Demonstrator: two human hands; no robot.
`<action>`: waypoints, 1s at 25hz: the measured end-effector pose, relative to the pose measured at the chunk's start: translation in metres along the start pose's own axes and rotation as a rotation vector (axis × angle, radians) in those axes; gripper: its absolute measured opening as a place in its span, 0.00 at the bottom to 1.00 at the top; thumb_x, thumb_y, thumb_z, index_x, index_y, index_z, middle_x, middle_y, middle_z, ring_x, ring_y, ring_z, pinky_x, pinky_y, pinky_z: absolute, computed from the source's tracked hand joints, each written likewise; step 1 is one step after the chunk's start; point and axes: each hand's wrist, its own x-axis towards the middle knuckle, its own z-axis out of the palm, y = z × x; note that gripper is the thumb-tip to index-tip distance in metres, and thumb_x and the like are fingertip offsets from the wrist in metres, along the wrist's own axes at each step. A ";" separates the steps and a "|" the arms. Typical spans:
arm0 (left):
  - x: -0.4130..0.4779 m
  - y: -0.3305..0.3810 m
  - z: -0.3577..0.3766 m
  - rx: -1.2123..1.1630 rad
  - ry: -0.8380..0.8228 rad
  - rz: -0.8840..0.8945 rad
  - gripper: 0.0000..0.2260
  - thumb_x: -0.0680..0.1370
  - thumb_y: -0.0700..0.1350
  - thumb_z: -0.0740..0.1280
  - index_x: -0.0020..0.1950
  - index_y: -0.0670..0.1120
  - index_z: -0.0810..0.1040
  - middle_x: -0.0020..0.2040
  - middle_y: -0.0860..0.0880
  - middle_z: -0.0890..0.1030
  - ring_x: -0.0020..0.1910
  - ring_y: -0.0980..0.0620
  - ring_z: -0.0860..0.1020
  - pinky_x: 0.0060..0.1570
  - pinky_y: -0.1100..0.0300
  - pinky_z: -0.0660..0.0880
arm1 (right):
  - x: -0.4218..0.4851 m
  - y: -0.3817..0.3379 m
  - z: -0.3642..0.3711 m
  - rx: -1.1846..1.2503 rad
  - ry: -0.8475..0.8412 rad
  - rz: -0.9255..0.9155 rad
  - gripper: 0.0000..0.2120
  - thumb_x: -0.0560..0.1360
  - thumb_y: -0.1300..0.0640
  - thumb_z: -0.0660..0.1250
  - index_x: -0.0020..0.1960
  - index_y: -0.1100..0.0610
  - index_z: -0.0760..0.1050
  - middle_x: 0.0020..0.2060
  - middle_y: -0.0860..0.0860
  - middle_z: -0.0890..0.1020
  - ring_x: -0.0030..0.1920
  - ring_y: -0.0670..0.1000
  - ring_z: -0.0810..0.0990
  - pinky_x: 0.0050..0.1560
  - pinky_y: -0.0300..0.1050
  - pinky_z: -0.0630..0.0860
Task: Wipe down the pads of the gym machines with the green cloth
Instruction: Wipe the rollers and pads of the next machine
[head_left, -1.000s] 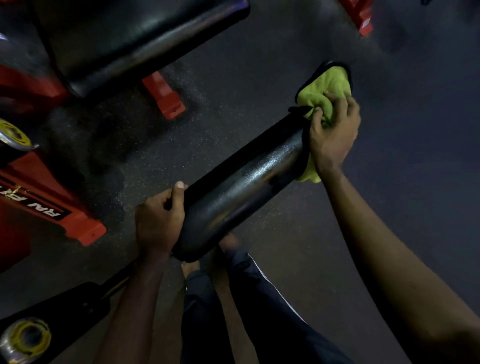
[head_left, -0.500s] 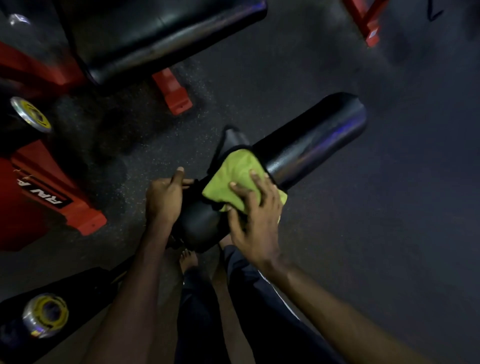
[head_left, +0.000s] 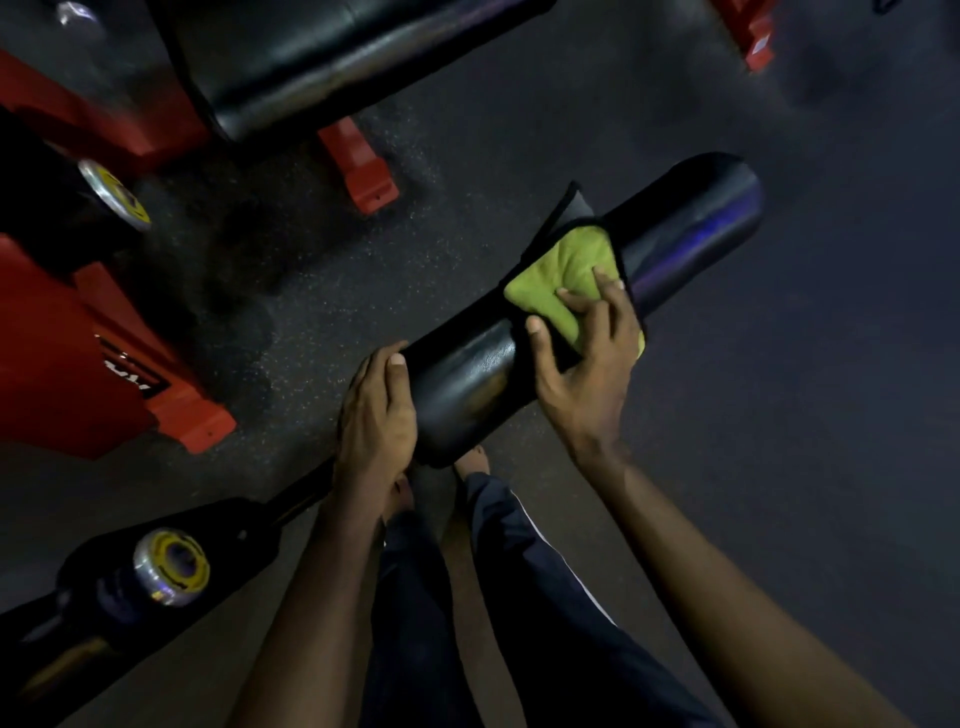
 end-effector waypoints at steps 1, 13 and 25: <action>0.001 -0.001 0.000 -0.021 -0.015 0.003 0.20 0.85 0.53 0.50 0.71 0.52 0.73 0.65 0.55 0.75 0.63 0.57 0.71 0.62 0.59 0.66 | -0.015 -0.010 0.003 0.008 -0.011 0.013 0.18 0.77 0.49 0.74 0.62 0.58 0.79 0.72 0.57 0.72 0.76 0.60 0.67 0.72 0.63 0.66; 0.017 -0.014 -0.019 -0.119 -0.185 -0.069 0.22 0.85 0.58 0.50 0.71 0.53 0.76 0.68 0.52 0.77 0.66 0.56 0.74 0.69 0.57 0.69 | -0.046 -0.005 -0.004 0.063 -0.131 0.104 0.32 0.77 0.58 0.66 0.79 0.45 0.64 0.79 0.53 0.58 0.79 0.56 0.59 0.73 0.67 0.67; -0.020 0.009 0.034 0.174 0.304 0.270 0.19 0.84 0.51 0.56 0.70 0.45 0.76 0.67 0.48 0.78 0.66 0.50 0.74 0.66 0.46 0.70 | -0.013 0.032 -0.014 0.023 -0.107 -0.131 0.23 0.77 0.56 0.72 0.71 0.53 0.75 0.77 0.54 0.65 0.78 0.55 0.62 0.76 0.56 0.62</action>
